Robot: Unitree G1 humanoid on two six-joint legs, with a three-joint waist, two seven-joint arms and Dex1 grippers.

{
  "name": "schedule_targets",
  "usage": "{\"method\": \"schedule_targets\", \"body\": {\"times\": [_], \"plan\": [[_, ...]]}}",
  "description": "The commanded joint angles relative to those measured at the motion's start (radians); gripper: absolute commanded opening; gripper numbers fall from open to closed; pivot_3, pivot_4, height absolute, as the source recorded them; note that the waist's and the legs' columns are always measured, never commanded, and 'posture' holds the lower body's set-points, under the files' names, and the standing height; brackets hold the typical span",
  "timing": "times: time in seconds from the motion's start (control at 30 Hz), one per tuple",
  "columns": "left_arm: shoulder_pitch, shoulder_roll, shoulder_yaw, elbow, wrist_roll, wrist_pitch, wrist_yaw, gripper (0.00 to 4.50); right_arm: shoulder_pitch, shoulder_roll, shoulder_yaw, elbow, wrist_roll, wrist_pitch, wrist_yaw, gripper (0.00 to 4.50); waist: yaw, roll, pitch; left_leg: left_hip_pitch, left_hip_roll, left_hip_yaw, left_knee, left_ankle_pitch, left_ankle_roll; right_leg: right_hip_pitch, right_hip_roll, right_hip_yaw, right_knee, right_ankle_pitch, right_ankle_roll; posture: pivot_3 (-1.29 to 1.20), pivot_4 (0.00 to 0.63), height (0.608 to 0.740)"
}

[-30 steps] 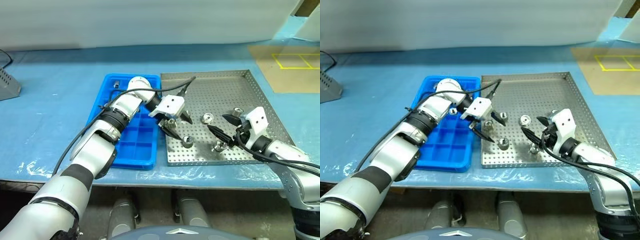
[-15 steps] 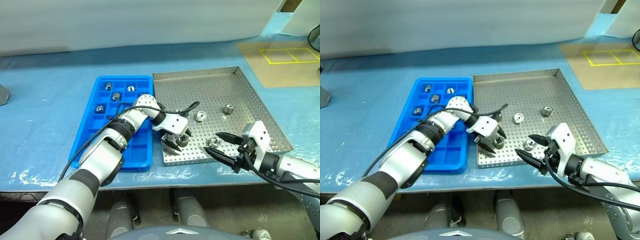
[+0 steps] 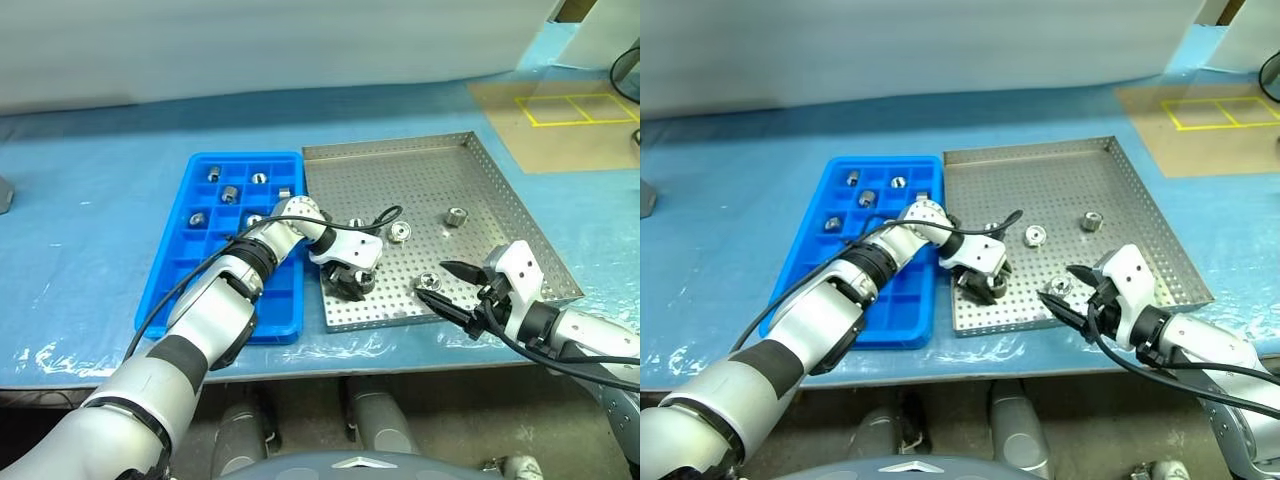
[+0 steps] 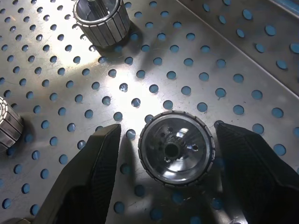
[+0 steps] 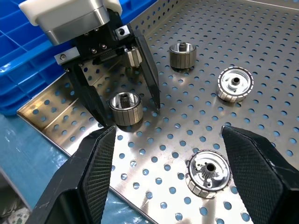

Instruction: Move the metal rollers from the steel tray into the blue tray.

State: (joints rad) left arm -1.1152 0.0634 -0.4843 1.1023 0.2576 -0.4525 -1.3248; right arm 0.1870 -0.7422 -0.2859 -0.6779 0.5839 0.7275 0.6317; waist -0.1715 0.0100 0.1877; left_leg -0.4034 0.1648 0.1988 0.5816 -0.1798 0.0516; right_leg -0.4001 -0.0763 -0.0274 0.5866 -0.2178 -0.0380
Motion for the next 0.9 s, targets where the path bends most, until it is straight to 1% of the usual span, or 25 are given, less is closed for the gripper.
{"method": "schedule_targets", "body": {"times": [0.03, 0.07, 0.13, 0.2, 0.27, 0.3, 0.37, 0.5, 0.6, 0.63, 0.67, 0.73, 0.87, 0.9], "plan": [[0.017, -0.012, 0.012, -0.021, -0.020, 0.032, -0.048, 3.08, 0.001, 0.009, 0.016, -0.015, -0.018, -0.026, -0.009, 3.73, -0.007, 0.000, 0.000, 0.000, 0.000, 0.000, 0.000, 0.000, 0.000, 0.000, 0.000, 0.000, 0.000, 0.000, 0.000, -0.69, 0.150, 0.740], [0.019, -0.010, 0.009, -0.021, -0.013, 0.031, -0.040, 2.92, -0.002, 0.011, 0.019, -0.017, -0.020, -0.025, -0.012, 3.73, -0.010, 0.000, 0.000, 0.000, 0.000, 0.000, 0.000, 0.000, 0.000, 0.000, 0.000, 0.000, 0.000, 0.000, 0.000, -0.69, 0.150, 0.740], [0.021, -0.009, 0.005, -0.018, 0.010, 0.033, 0.002, 2.31, -0.006, 0.012, 0.023, -0.017, -0.025, -0.025, -0.016, 3.73, -0.010, 0.001, -0.001, 0.000, 0.000, 0.000, 0.000, 0.000, 0.000, 0.000, 0.000, 0.000, 0.000, 0.000, 0.000, -0.68, 0.150, 0.740], [0.033, -0.005, 0.009, -0.028, 0.001, 0.028, -0.027, 2.31, -0.010, 0.012, 0.025, -0.015, -0.029, -0.025, -0.018, 3.73, -0.013, 0.004, -0.003, 0.001, -0.001, 0.000, 0.000, -0.001, 0.001, 0.002, 0.000, 0.000, -0.002, 0.000, 0.000, -0.68, 0.150, 0.740], [0.041, 0.000, 0.014, -0.042, -0.008, 0.032, -0.049, 1.94, -0.015, 0.009, 0.028, -0.012, -0.034, -0.026, -0.019, 3.73, -0.015, 0.003, -0.003, 0.002, -0.002, 0.000, 0.001, -0.001, 0.002, 0.004, -0.001, 0.000, -0.002, 0.000, 0.000, -0.67, 0.150, 0.740], [0.042, 0.001, 0.012, -0.045, 0.000, 0.031, -0.029, 1.76, -0.020, 0.009, 0.028, -0.010, -0.033, -0.025, -0.019, 3.73, -0.019, 0.003, -0.003, 0.002, -0.002, -0.001, 0.001, -0.001, 0.002, 0.004, -0.001, 0.000, -0.002, 0.000, 0.001, -0.67, 0.150, 0.740], [0.039, 0.001, 0.012, -0.042, 0.015, 0.032, 0.021, 1.73, -0.031, 0.008, 0.033, -0.006, -0.034, -0.023, -0.018, 3.73, -0.026, 0.003, -0.003, 0.002, -0.002, -0.001, 0.001, -0.001, 0.002, 0.004, -0.001, 0.000, -0.002, 0.000, 0.001, -0.66, 0.150, 0.740], [0.025, 0.005, 0.064, -0.079, -0.038, 0.045, 0.047, 1.73, -0.054, 0.006, 0.048, 0.003, -0.032, -0.019, -0.013, 3.73, -0.036, 0.003, -0.003, 0.001, -0.002, -0.002, 0.002, -0.001, 0.002, 0.004, -0.001, -0.001, -0.003, 0.000, 0.001, -0.65, 0.150, 0.740], [0.005, 0.041, 0.094, -0.147, -0.041, 0.020, 0.114, 1.73, -0.073, -0.001, 0.056, 0.014, -0.031, -0.021, -0.003, 3.73, -0.036, 0.003, -0.003, -0.001, -0.002, -0.002, 0.002, -0.001, 0.002, 0.002, -0.001, -0.001, -0.002, 0.000, 0.000, -0.62, 0.150, 0.740], [0.005, 0.055, 0.103, -0.184, -0.048, 0.012, 0.118, 1.73, -0.079, -0.004, 0.060, 0.021, -0.035, -0.024, 0.002, 3.73, -0.036, 0.003, -0.003, -0.002, -0.002, -0.002, 0.002, -0.001, 0.003, 0.001, -0.001, -0.001, -0.002, 0.000, 0.000, -0.61, 0.150, 0.740], [0.008, 0.066, 0.122, -0.242, -0.085, 0.049, 0.088, 1.73, -0.091, -0.006, 0.067, 0.031, -0.037, -0.027, 0.008, 3.73, -0.036, 0.003, -0.003, -0.002, -0.002, -0.002, 0.001, -0.001, 0.003, 0.001, -0.001, -0.002, -0.002, 0.000, 0.000, -0.59, 0.150, 0.740], [0.015, 0.090, 0.163, -0.351, -0.143, 0.106, 0.078, 1.73, -0.133, -0.006, 0.089, 0.051, -0.035, -0.033, 0.026, 3.73, -0.035, 0.003, -0.003, -0.002, -0.002, -0.002, 0.001, -0.002, 0.003, 0.001, -0.001, -0.002, -0.002, 0.000, 0.000, -0.57, 0.150, 0.740], [0.050, 0.168, 0.209, -0.519, -0.206, 0.219, 0.059, 1.73, -0.245, -0.009, 0.148, 0.113, -0.045, -0.052, 0.071, 3.73, -0.030, 0.003, -0.003, -0.002, -0.002, -0.003, 0.001, -0.001, 0.003, 0.001, -0.002, -0.002, -0.001, 0.000, 0.000, -0.50, 0.150, 0.740], [0.073, 0.202, 0.234, -0.573, -0.238, 0.262, 0.047, 1.73, -0.298, -0.004, 0.176, 0.139, -0.050, -0.061, 0.088, 3.73, -0.030, 0.003, -0.003, -0.002, -0.002, -0.003, 0.001, -0.001, 0.003, 0.001, -0.002, -0.002, -0.001, 0.000, 0.000, -0.48, 0.150, 0.740]]}}
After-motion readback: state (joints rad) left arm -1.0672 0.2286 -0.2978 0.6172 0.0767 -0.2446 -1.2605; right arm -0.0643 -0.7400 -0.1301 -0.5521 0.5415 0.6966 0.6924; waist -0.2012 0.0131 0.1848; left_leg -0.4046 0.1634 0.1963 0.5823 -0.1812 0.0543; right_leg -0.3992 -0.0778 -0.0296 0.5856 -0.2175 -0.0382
